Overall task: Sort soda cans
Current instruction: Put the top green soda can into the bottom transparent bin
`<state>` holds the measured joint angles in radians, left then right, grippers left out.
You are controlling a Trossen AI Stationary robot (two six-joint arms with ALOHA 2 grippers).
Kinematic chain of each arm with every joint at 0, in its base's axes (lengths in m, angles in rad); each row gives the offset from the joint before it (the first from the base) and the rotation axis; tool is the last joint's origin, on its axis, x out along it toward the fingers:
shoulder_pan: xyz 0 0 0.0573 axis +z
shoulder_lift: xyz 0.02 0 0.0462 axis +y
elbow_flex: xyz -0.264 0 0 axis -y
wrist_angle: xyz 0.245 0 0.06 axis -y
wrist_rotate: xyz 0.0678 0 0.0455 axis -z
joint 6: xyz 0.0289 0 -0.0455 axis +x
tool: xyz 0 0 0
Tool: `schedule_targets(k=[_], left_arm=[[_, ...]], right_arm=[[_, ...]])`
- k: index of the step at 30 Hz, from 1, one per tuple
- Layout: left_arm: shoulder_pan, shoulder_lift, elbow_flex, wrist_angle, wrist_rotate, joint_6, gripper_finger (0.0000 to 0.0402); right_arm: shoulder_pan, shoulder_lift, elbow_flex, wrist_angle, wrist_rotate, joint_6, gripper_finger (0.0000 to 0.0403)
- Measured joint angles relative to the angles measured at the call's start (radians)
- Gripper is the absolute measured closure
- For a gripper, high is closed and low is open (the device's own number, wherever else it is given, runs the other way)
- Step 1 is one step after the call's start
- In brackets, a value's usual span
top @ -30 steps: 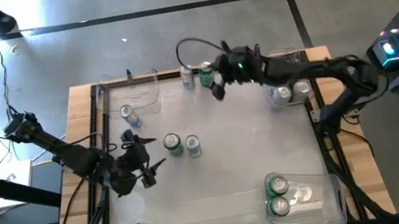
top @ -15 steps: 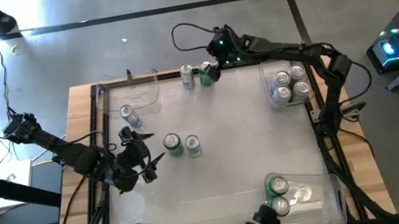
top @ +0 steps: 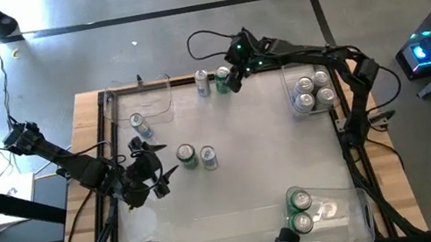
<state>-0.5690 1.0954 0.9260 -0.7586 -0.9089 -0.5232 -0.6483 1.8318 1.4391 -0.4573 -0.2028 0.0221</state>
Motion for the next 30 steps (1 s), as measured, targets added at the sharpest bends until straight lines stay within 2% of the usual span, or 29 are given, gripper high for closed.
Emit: schedule_targets(k=[7, 10, 11, 14, 16, 22, 30], left_arm=[[-0.001, 0.001, 0.000, -0.001, 0.009, -0.005, 0.0073], [-0.001, 0.001, 0.000, -0.001, 0.008, -0.005, 0.0073], [-0.001, 0.001, 0.000, -0.001, 0.009, -0.005, 0.0073], [-0.001, 0.001, 0.000, -0.001, 0.008, -0.005, 0.0073], [-0.001, 0.001, 0.000, -0.001, 0.008, -0.005, 0.0073], [-0.001, 0.001, 0.000, 0.000, 0.001, -0.008, 0.0073], [-0.001, 0.001, 0.000, 0.001, 0.001, -0.015, 0.0073]], right_arm=[[0.005, -0.012, 0.015, -0.097, -0.098, 0.001, 0.0046], [0.015, -0.012, 0.035, -0.101, -0.135, -0.063, 0.0046], [0.019, -0.012, 0.042, -0.095, -0.116, -0.087, 0.0046], [0.031, -0.013, 0.048, -0.048, 0.079, -0.108, 0.0046], [0.016, -0.006, 0.048, -0.012, 0.148, -0.090, 0.0046], [-0.078, 0.066, 0.048, 0.013, 0.000, 0.045, 0.0046], [-0.093, 0.073, 0.048, 0.027, -0.058, 0.042, 0.0046]])
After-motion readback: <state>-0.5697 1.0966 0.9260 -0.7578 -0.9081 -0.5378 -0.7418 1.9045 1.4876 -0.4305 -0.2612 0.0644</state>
